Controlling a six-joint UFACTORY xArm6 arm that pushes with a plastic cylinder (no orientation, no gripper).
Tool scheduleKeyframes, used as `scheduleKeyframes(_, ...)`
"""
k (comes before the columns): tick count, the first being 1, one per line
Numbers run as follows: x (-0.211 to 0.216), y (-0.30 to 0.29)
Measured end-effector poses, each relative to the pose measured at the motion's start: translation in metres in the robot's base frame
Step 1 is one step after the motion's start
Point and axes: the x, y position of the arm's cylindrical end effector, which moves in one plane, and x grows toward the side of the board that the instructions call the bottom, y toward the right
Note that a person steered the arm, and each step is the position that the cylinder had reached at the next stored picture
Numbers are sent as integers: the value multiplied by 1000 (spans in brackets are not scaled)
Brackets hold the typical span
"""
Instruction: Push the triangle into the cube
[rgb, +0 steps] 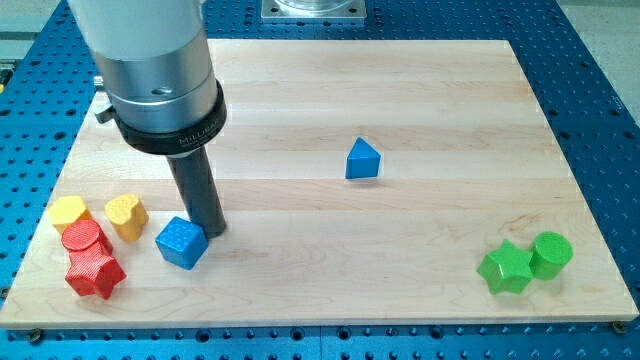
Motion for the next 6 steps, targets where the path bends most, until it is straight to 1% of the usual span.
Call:
scheduleKeyframes(1, -14, 85)
scheduleKeyframes(2, -18, 212)
scheduleKeyframes(3, -95, 247)
scheduleKeyframes(4, -96, 169)
scheduleKeyframes(5, -53, 58)
scheduleKeyframes(6, -42, 57)
